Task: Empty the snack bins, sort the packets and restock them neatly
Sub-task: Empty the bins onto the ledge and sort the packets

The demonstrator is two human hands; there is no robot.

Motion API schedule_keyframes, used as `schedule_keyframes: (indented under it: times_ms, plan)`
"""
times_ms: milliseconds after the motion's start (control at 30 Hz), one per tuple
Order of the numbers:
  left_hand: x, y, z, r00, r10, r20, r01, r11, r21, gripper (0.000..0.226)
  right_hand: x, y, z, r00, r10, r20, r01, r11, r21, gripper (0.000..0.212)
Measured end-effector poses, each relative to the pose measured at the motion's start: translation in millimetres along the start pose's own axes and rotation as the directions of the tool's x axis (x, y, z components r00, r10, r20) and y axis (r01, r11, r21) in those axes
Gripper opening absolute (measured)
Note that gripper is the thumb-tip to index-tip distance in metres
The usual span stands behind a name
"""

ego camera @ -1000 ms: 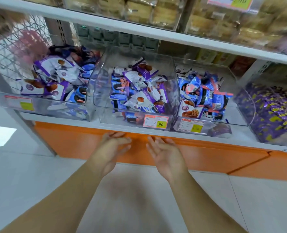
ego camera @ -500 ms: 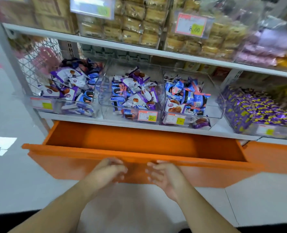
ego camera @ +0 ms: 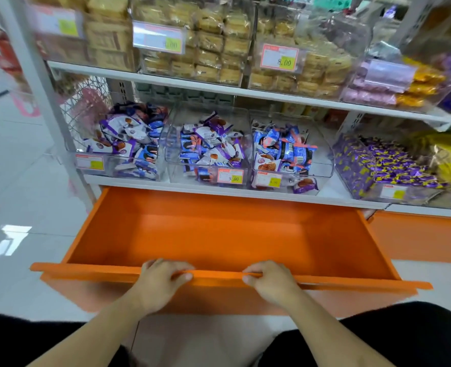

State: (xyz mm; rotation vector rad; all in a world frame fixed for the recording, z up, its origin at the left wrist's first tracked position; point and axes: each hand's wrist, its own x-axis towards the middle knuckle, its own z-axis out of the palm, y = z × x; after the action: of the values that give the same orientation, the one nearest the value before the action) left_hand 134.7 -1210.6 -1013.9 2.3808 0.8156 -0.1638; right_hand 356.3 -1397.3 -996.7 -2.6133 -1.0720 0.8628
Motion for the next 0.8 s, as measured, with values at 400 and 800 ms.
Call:
schedule_keyframes:
  times_ms: [400, 800]
  plan:
    - [-13, 1, -2, 0.995, -0.039, 0.089, 0.044, 0.998, -0.054, 0.015, -14, -7, -12, 0.977, 0.046, 0.208, -0.065, 0.994, 0.087, 0.022]
    - [62, 24, -165, 0.937, 0.207, -0.281, -0.194, 0.978, 0.076, 0.056, 40, -99, -111, 0.926, -0.280, -0.254, 0.348, 0.894, 0.283, 0.026]
